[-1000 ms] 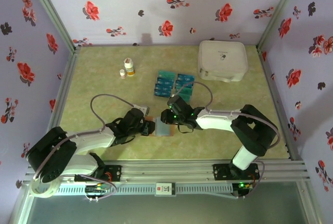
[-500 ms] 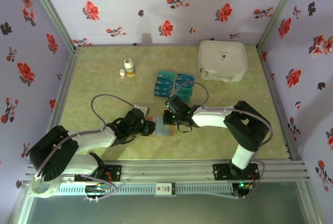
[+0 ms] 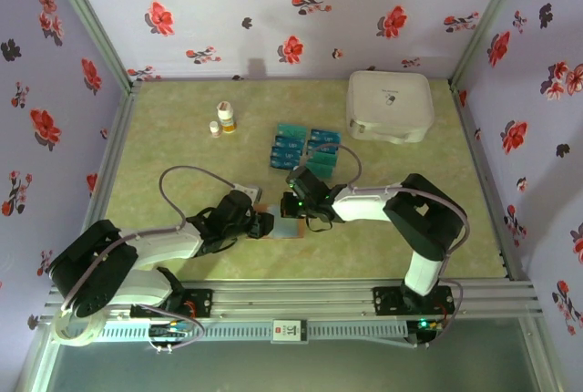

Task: Put the credit cards into the card holder

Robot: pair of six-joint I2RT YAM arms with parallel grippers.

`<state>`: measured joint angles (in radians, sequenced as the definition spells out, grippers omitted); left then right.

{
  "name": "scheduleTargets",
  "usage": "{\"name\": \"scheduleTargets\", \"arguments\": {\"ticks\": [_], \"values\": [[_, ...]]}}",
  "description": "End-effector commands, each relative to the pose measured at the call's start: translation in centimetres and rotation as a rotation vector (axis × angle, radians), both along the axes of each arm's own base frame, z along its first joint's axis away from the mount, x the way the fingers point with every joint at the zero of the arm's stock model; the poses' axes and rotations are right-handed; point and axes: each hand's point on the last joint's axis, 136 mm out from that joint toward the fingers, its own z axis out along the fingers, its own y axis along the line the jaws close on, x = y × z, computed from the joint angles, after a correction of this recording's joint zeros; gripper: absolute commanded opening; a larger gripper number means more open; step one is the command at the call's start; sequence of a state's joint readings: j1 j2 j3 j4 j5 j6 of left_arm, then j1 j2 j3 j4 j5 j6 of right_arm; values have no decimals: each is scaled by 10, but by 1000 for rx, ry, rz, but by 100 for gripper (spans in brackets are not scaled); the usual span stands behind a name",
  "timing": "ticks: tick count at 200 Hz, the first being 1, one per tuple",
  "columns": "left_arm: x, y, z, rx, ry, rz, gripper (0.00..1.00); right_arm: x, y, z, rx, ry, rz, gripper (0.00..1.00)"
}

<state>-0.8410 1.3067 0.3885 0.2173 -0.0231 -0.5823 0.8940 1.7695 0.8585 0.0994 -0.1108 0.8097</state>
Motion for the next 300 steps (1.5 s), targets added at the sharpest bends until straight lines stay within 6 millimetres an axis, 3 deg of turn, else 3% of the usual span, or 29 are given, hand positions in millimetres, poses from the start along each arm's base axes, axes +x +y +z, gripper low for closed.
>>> {"name": "scheduleTargets", "arguments": {"ticks": [1,97,138,177,227,277,300], "values": [[-2,-3,5,-9,-32,-30,56,-4,7,-5,8,27,4,6],[-3,-3,-7,57,-21,-59,61,-5,8,-8,13,35,-1,6],[-5,2,-22,140,6,-72,55,-4,9,-5,23,33,-2,7],[-8,6,-36,192,32,-80,46,0,7,11,32,7,-7,20],[-9,6,-43,205,45,-81,45,6,-12,36,56,-40,-67,41],[-9,5,-43,203,44,-80,45,-2,-24,25,60,-18,-98,46],[-9,5,-42,200,42,-78,45,-5,-26,19,57,-12,-101,44]]}}
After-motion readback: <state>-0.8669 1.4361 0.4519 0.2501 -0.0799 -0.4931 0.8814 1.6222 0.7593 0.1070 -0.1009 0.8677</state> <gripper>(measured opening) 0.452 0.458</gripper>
